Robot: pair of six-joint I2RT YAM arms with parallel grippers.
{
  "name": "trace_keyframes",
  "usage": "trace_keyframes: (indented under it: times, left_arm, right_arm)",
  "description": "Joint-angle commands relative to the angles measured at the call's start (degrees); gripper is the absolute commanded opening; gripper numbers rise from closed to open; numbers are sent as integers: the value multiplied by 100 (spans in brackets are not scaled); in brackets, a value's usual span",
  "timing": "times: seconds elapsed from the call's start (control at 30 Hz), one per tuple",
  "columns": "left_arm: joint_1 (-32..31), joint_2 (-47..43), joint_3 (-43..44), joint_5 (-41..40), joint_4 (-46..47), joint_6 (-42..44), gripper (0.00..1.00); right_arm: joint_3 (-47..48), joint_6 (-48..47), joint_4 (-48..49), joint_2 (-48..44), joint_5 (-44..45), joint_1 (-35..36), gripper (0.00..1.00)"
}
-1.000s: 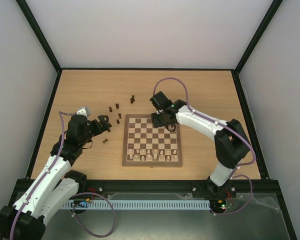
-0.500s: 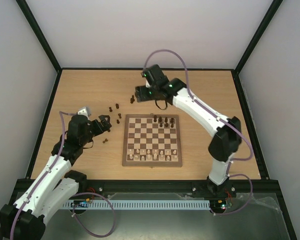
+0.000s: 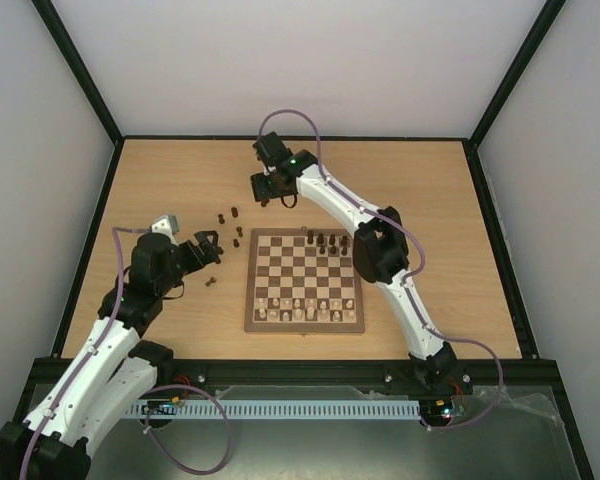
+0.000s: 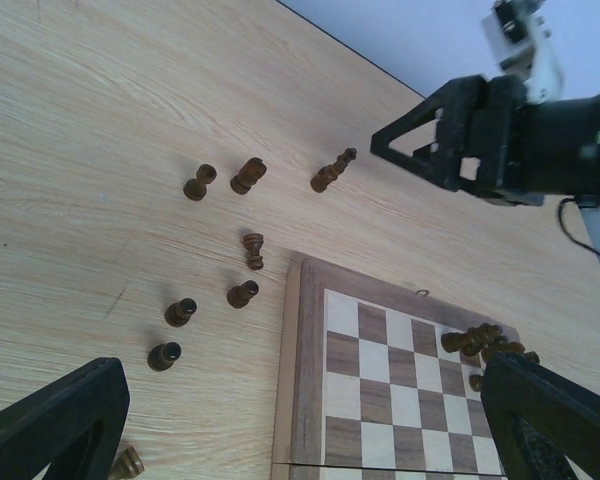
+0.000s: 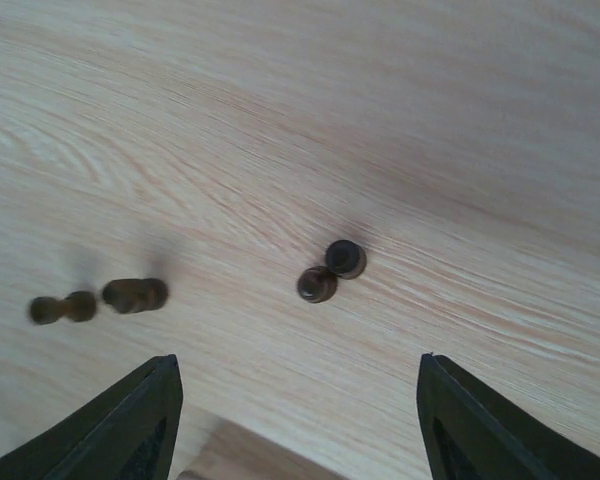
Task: Set up the chess pieces on the board
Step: Adjust the chess piece at the center of the board.
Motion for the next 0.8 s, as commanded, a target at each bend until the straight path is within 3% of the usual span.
trace_keyframes:
  times: [0.0, 0.27, 0.77]
  left_arm:
    - [14, -25, -29, 42, -105, 57, 99]
    - [18, -50, -40, 50, -75, 77, 100]
    - [15, 18, -77, 21, -11, 119, 99]
  right_arm:
    - [232, -104, 136, 302, 118, -33, 63]
    - [259, 93, 596, 818, 257, -96, 53]
    - [281, 357, 1202, 1075, -11, -243, 51]
